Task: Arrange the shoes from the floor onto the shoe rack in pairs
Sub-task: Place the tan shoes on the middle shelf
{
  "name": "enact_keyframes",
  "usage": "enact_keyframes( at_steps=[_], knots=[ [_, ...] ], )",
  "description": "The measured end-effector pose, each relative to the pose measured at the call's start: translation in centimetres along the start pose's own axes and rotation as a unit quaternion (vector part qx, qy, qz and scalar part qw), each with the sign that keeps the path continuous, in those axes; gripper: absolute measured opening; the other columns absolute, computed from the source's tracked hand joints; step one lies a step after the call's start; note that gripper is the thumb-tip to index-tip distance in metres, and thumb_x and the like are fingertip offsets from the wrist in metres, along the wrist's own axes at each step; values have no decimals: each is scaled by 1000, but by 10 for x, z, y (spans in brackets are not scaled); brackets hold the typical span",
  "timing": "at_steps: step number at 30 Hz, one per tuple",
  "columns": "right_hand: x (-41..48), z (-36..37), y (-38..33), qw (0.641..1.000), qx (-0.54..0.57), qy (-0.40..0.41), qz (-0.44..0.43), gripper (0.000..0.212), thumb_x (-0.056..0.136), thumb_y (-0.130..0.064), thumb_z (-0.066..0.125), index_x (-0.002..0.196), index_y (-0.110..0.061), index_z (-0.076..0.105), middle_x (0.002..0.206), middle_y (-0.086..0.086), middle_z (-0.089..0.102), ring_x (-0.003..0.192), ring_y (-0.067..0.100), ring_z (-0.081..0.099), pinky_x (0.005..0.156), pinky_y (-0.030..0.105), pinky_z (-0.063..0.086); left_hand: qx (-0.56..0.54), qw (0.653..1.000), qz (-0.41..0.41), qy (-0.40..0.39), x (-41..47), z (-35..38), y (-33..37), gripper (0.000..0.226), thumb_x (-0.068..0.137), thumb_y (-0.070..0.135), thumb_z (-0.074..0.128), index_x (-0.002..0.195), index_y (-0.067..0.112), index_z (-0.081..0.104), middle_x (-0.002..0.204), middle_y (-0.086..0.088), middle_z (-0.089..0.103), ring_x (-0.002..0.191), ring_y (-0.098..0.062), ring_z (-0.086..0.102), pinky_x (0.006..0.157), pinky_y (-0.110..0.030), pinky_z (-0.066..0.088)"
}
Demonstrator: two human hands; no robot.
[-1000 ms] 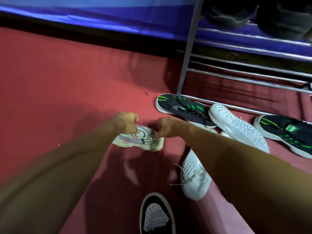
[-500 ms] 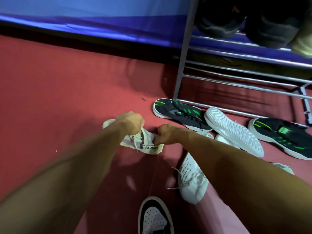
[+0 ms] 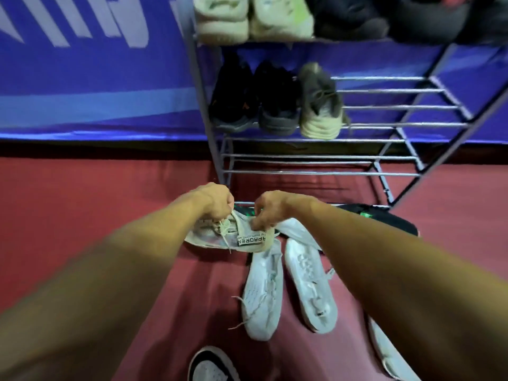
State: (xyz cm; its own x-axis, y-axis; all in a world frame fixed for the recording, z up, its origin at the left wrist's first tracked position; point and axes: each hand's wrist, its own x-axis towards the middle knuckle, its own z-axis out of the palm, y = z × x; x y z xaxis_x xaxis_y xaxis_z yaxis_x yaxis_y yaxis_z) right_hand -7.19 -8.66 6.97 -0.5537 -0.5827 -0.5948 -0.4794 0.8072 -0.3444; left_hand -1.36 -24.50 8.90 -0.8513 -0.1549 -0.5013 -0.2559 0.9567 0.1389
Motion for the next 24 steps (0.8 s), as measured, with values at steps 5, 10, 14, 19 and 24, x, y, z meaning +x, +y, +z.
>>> enact_keyframes(
  at_steps=[5,10,14,19,24],
  knots=[
    [-55,-48,57,996,72,35,27,32,87,-38,73,97,-8,74,80,2,72,70,15,64,65,25,51,-15,998,53,28,-6,-34,68,25,84,14,51,68,24,68,70,12,65,80,-15,65,73,-24,51],
    [-116,-84,112,979,156,113,61,27,91,-34,70,102,-9,70,83,2,69,68,11,64,48,16,45,-55,992,109,20,-15,-57,134,26,88,11,48,77,22,69,70,9,65,75,-14,60,72,-28,51],
    [-140,-92,152,949,230,195,94,34,93,-42,66,104,-10,71,99,7,72,82,17,65,60,23,45,-170,979,112,17,-7,-52,159,29,87,10,48,74,17,74,64,2,65,60,-18,55,61,-29,50],
    [-147,-93,177,886,320,311,127,38,92,-40,67,100,-3,71,88,9,67,74,19,59,64,27,46,-294,951,99,-6,-8,-54,188,24,78,1,50,80,18,67,68,-8,46,51,-17,41,52,-24,41],
    [-155,-96,191,829,352,388,195,31,86,-33,62,83,-3,66,75,10,59,65,23,49,58,32,38,-384,918,98,9,-16,-72,217,14,83,5,52,76,16,57,56,0,49,48,-13,48,51,-22,44]
  ],
)
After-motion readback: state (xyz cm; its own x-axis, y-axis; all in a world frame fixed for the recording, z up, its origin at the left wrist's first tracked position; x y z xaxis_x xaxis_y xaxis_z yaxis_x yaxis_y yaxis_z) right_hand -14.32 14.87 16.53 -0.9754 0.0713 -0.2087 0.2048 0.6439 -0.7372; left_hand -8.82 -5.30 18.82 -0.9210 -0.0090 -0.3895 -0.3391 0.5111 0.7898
